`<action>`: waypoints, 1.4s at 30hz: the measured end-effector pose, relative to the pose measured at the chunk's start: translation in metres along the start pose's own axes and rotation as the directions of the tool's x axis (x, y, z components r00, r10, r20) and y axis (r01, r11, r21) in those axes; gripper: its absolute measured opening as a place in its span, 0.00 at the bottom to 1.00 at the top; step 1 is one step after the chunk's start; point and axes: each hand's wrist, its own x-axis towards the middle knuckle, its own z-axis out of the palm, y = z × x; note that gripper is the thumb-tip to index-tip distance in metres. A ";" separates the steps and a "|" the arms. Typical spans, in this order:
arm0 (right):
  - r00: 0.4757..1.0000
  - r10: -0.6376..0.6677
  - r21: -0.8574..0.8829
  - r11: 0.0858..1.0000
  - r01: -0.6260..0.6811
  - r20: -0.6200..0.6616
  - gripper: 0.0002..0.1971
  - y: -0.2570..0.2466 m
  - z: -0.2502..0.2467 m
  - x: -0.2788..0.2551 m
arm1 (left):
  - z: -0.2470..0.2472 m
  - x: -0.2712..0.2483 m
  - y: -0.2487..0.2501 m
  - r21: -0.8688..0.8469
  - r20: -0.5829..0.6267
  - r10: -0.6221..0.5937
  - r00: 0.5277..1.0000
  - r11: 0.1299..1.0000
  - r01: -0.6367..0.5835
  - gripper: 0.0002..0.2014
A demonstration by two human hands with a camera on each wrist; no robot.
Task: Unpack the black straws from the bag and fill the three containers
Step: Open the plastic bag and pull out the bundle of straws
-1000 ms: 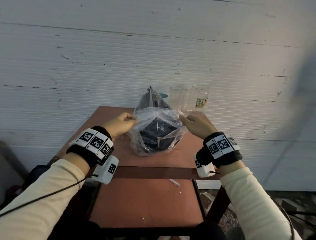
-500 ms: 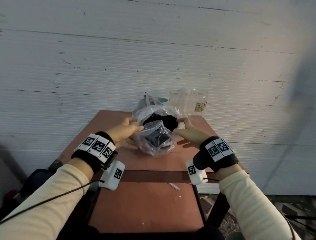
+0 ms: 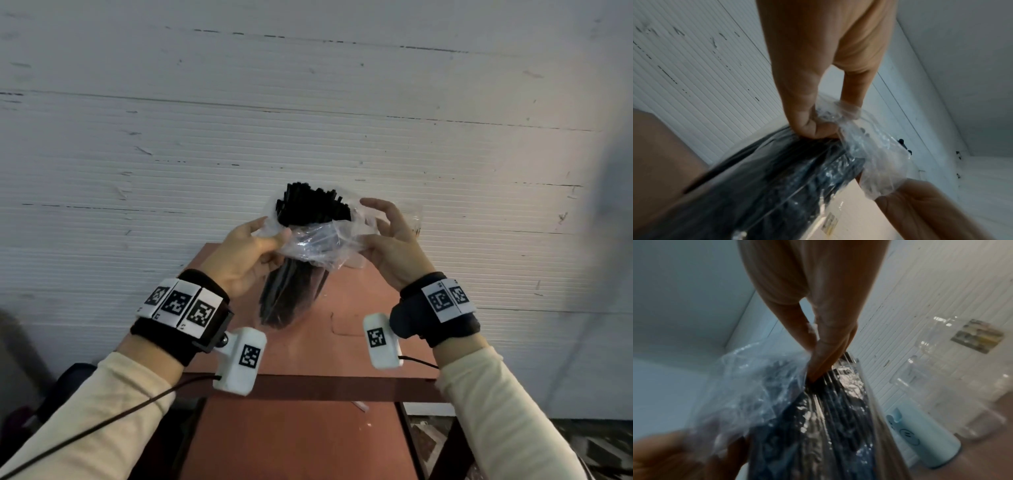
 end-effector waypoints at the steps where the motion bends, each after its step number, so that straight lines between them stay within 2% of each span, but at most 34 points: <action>1: 1.000 0.003 -0.043 0.999 -0.003 -0.012 0.26 0.003 0.003 0.002 | -0.001 0.000 -0.001 0.006 0.006 -0.027 1.000 1.000 0.027 0.40; 4: 0.999 0.015 -0.237 0.971 -0.025 -0.045 0.20 0.015 0.006 0.008 | -0.006 0.000 -0.005 0.023 -0.012 -0.070 0.998 0.997 0.070 0.42; 7: 0.998 -0.011 -0.401 0.916 -0.018 -0.070 0.21 0.023 0.009 0.009 | -0.009 0.001 -0.009 0.036 -0.026 -0.054 0.998 0.998 0.054 0.45; 10: 0.987 -0.022 -0.392 0.919 -0.042 -0.157 0.22 0.029 0.013 0.008 | -0.011 0.003 -0.010 0.105 -0.016 -0.030 0.999 0.994 0.032 0.51; 12: 0.979 -0.030 -0.434 0.899 -0.061 -0.200 0.20 0.034 0.015 0.011 | -0.014 0.003 -0.011 0.193 -0.026 -0.019 0.999 0.981 0.023 0.58; 15: 0.988 -0.035 -0.568 0.821 -0.059 -0.153 0.15 0.039 0.014 0.014 | -0.019 0.004 -0.012 0.360 -0.036 0.003 0.999 0.933 0.010 0.68; 19: 0.995 0.013 -0.651 0.756 -0.072 -0.094 0.10 0.041 0.013 0.019 | -0.023 -0.001 -0.013 0.609 -0.045 0.061 0.997 0.793 -0.021 0.59; 22: 0.994 0.065 -0.675 0.730 -0.106 -0.087 0.10 0.038 0.009 0.022 | -0.029 -0.003 -0.017 0.693 0.003 0.120 0.993 0.716 -0.088 0.57; 26: 0.995 0.094 -0.681 0.727 -0.086 -0.025 0.15 0.017 0.002 0.018 | -0.035 -0.004 -0.024 0.653 0.043 0.112 0.993 0.749 -0.113 0.51; 29: 0.998 -0.010 -0.723 0.689 -0.042 -0.068 0.20 0.005 0.000 0.018 | -0.039 -0.002 -0.029 0.557 0.063 0.085 0.994 0.824 -0.106 0.50; 31: 0.983 -0.112 -0.676 0.736 -0.015 -0.143 0.22 0.002 0.001 0.025 | -0.041 0.002 -0.032 0.542 0.068 0.069 0.995 0.835 -0.095 0.51; 34: 0.980 -0.127 -0.636 0.772 0.002 -0.151 0.22 0.003 0.002 0.037 | -0.041 0.007 -0.035 0.552 0.070 0.064 0.996 0.829 -0.092 0.51; 37: 0.984 -0.114 -0.591 0.807 0.011 -0.137 0.15 0.006 0.003 0.047 | -0.043 0.013 -0.035 0.584 0.041 0.074 0.996 0.807 -0.084 0.50; 40: 0.990 -0.114 -0.514 0.856 0.056 -0.082 0.07 0.007 0.005 0.051 | -0.055 0.016 -0.037 0.568 0.045 0.052 0.998 0.820 -0.069 0.53; 42: 0.994 -0.093 -0.459 0.886 0.060 -0.049 0.04 0.008 0.007 0.051 | -0.062 0.017 -0.039 0.548 0.045 0.042 0.998 0.834 -0.060 0.51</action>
